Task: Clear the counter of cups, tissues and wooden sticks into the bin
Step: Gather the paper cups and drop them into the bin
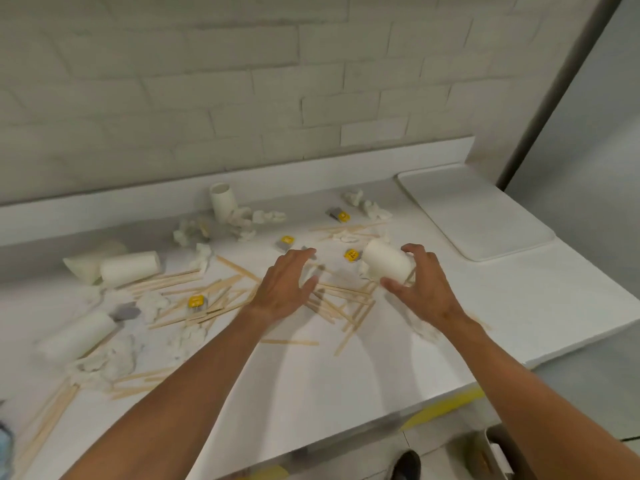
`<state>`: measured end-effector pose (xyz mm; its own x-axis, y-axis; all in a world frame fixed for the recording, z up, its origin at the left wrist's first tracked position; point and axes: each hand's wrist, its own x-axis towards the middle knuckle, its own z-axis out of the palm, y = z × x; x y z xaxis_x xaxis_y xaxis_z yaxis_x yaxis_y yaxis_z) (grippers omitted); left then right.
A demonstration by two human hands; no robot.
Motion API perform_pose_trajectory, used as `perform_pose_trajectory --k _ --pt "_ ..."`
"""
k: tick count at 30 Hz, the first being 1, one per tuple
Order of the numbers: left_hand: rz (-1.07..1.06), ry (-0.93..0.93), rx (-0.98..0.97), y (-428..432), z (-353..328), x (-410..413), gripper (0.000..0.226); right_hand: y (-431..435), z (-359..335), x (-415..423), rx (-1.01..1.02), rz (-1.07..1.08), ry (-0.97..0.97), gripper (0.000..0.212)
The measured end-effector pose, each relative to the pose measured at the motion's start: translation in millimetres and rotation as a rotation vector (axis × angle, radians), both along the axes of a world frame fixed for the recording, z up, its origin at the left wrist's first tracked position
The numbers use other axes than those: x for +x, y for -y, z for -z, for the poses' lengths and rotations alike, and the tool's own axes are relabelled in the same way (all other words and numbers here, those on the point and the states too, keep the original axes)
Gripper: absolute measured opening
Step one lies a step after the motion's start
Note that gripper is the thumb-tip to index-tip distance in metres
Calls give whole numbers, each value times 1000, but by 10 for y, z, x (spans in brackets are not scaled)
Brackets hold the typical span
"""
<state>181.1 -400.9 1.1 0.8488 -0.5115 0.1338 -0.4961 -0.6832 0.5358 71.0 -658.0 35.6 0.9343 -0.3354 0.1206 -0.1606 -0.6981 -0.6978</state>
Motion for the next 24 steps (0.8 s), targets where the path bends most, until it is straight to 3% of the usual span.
perform_pose_trajectory --k 10,14,24 --pt "-388 -46 -127 -349 -55 440 60 -526 -124 700 37 -264 31 65" --pt "-492 -27 -151 -514 -127 775 62 -647 -144 1060 37 -350 69 73" --pt "-630 -3 -43 -684 -342 1717 62 -677 -134 1724 1 -435 47 78"
